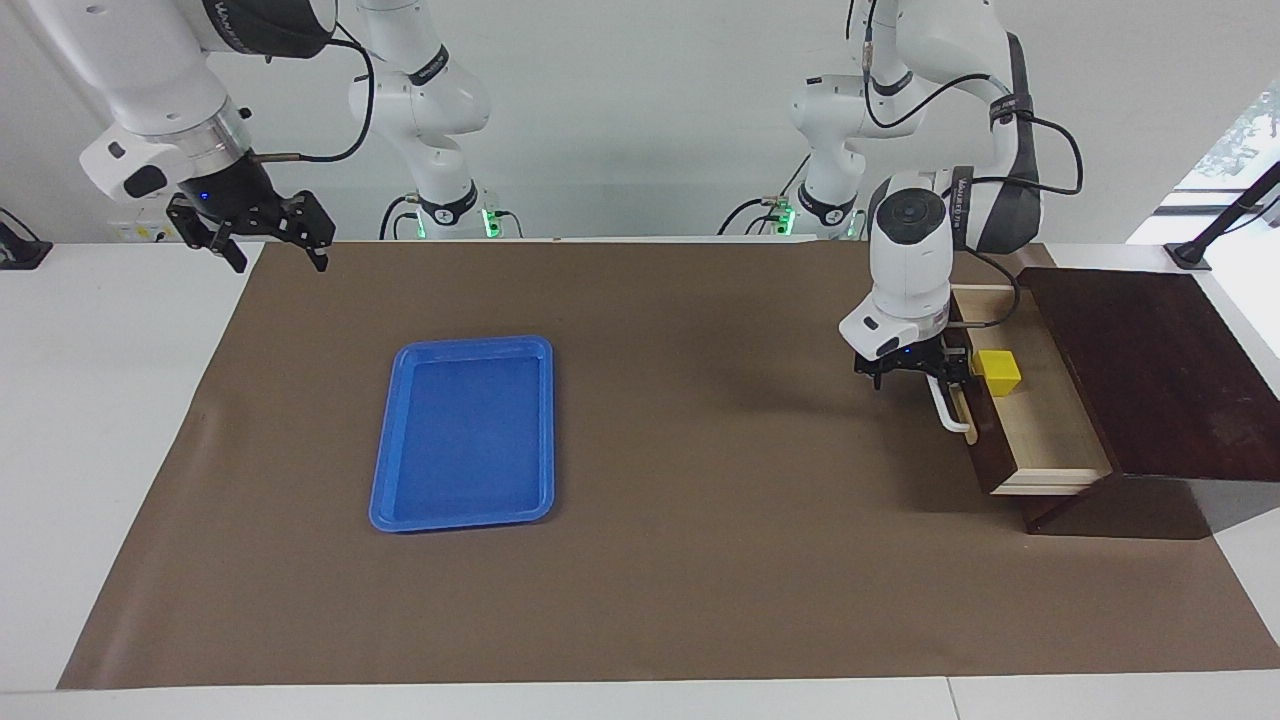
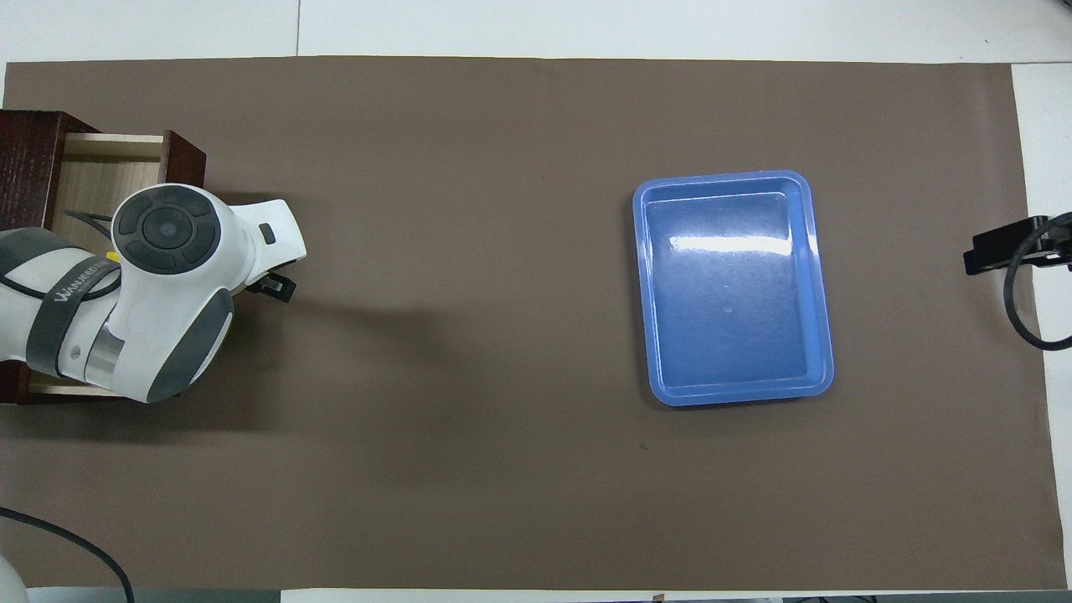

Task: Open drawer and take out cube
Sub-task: 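Grip the white drawer handle with the left gripper and pull it open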

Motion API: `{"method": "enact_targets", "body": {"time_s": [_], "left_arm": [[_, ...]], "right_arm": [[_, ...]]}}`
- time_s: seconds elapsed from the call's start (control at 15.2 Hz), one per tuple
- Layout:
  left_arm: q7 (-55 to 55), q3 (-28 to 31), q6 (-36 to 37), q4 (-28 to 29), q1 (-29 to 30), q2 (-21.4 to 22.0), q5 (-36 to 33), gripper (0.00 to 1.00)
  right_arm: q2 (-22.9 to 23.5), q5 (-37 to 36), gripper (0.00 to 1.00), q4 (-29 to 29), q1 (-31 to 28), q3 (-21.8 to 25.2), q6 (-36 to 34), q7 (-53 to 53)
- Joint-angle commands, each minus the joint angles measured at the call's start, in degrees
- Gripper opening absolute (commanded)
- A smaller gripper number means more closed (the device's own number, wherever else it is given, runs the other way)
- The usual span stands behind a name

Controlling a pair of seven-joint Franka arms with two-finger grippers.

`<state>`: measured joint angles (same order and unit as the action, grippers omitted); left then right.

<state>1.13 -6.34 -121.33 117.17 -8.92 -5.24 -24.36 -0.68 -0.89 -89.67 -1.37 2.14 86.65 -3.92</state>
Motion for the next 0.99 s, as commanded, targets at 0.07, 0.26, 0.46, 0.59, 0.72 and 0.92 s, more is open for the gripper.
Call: {"method": "enact_targets", "body": {"time_s": [0.07,0.26,0.46,0.59,0.72,0.92], "left_arm": [[0.4,0.4,5.3,-4.4,-1.5,0.0,0.3,1.0],[0.0,0.5,10.0,-9.7,-1.5,-0.5,2.7,1.0],[0.4,0.5,13.9,-14.1,-0.9,-0.2,6.1,1.0],[1.6,1.2,14.4,-15.5,0.1,0.7,9.1,1.0],[5.9,1.5,15.5,-17.6,3.5,1.5,13.0,1.0],[11.9,1.5,15.4,-17.9,8.4,1.9,17.1,1.0]], "right_arm": [[-0.6,0.1,1.0,-0.9,-0.8,-0.4,0.7,-0.2],[-0.7,0.1,1.0,-1.0,-0.8,-0.3,0.7,-0.1],[-1.0,0.1,1.0,-1.6,-0.8,-0.3,0.9,0.0],[-1.0,0.1,1.0,-1.9,-0.8,-0.4,0.9,0.0],[-1.0,0.1,1.0,-2.0,-0.8,-0.3,1.0,0.1],[-1.1,0.1,1.0,-2.0,-0.8,-0.3,1.2,0.1]]}}
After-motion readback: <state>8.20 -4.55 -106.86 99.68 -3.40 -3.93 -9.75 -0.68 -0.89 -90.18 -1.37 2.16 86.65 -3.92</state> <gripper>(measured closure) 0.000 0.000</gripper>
